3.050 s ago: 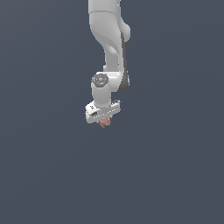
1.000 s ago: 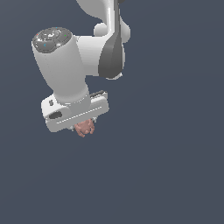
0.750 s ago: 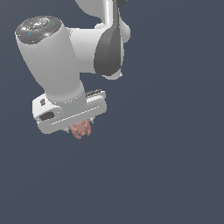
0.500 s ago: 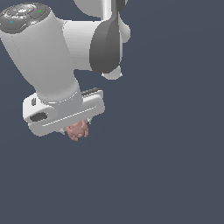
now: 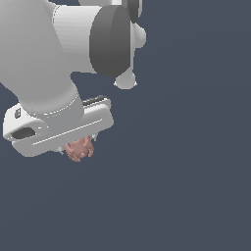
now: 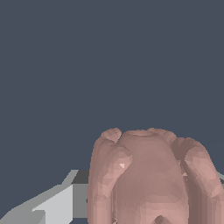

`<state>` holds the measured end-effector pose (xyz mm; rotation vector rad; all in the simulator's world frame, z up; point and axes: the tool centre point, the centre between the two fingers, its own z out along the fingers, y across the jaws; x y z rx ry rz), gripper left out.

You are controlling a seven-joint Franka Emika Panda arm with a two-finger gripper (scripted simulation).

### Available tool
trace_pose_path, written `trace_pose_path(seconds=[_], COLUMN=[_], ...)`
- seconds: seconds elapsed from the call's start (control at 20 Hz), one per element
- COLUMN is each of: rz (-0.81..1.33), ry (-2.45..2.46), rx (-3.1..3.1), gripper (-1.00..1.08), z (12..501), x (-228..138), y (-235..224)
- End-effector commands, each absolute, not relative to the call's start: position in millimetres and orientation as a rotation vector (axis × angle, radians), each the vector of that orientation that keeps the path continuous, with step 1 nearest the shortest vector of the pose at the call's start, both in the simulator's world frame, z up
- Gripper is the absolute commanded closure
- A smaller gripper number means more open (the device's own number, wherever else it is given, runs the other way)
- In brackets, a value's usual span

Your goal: Pick up the object and move it to a goal position.

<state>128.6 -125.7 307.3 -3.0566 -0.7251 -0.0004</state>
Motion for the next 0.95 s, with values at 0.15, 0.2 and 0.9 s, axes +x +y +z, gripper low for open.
trace_pose_path(seconds=[0.15, 0.2, 0.9], rz=[0.0, 0.0, 0.0], ry=[-0.725, -0.725, -0.725], rx=[-3.057, -3.057, -3.057], gripper=[1.08, 1.08, 1.08], z=[316.9, 318.0, 324.2], x=[137.2, 138.3, 144.5], y=[-128.6, -129.0, -131.0])
